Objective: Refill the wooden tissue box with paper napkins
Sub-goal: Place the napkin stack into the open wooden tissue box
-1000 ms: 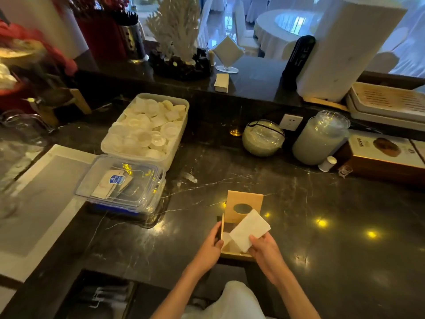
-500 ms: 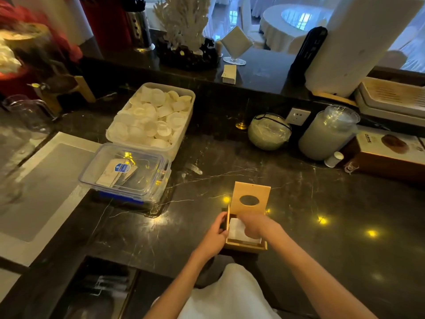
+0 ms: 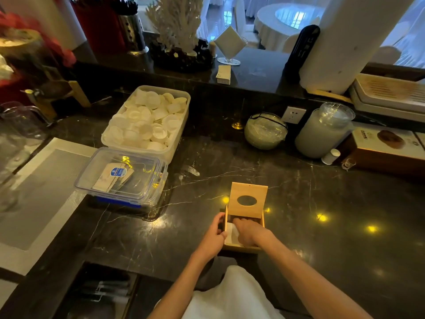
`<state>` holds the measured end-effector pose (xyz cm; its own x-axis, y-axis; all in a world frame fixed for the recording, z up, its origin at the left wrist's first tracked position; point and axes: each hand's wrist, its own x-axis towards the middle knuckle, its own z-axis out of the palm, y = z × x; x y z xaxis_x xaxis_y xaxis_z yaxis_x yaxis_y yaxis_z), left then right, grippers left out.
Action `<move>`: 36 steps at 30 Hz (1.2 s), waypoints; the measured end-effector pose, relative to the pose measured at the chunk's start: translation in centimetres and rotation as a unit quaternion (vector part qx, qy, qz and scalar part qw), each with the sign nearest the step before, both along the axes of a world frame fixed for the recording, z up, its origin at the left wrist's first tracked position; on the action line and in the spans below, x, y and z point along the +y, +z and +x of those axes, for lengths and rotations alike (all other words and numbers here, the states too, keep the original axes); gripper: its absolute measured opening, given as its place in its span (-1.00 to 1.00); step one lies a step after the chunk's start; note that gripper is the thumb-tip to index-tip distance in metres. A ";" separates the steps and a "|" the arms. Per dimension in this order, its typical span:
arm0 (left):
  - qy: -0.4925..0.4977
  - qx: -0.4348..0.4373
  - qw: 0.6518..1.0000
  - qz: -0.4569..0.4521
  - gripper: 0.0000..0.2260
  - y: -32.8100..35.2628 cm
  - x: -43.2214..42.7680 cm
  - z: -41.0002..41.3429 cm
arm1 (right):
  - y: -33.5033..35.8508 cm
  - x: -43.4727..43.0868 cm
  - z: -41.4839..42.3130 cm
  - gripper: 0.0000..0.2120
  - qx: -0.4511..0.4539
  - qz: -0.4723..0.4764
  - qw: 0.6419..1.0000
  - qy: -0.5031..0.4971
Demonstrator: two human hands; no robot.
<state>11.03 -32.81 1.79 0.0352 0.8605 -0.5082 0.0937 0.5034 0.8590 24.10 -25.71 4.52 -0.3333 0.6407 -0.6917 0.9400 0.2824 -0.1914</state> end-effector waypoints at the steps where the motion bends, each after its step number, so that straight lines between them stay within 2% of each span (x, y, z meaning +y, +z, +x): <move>1: 0.001 0.001 1.000 0.000 -0.46 0.0 -0.1 0.0 | -0.1 0.0 0.0 -0.56 0.003 0.000 1.000 -0.001; 5: 0.005 0.003 1.000 0.002 -0.47 -0.3 -0.2 0.2 | -0.4 -0.3 0.0 -0.50 0.010 -0.004 1.000 -0.015; 10: 0.006 -0.010 1.000 0.003 -0.48 -0.1 -0.3 0.4 | -0.7 -1.5 -0.1 -0.60 0.042 0.065 0.996 -0.040; 23: 0.005 -0.022 1.000 0.013 -0.48 -0.8 -0.2 0.3 | 0.5 -3.3 0.6 -0.51 0.062 0.031 0.996 -0.057; 29: 0.001 -0.027 1.000 0.009 -0.47 -1.1 -0.1 0.1 | 1.6 -4.3 0.4 -0.37 -0.022 -0.066 0.997 -0.028; 36: -0.014 -0.026 1.000 0.005 -0.47 -0.7 0.1 -0.1 | 1.3 -4.8 -0.1 -0.41 -0.037 -0.042 0.997 -0.054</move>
<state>10.97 -32.75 1.09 0.0849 0.8640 -0.4963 0.0618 0.4926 0.8681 24.01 -30.48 5.78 -0.2121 0.6089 -0.7644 0.9764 0.1656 -0.1390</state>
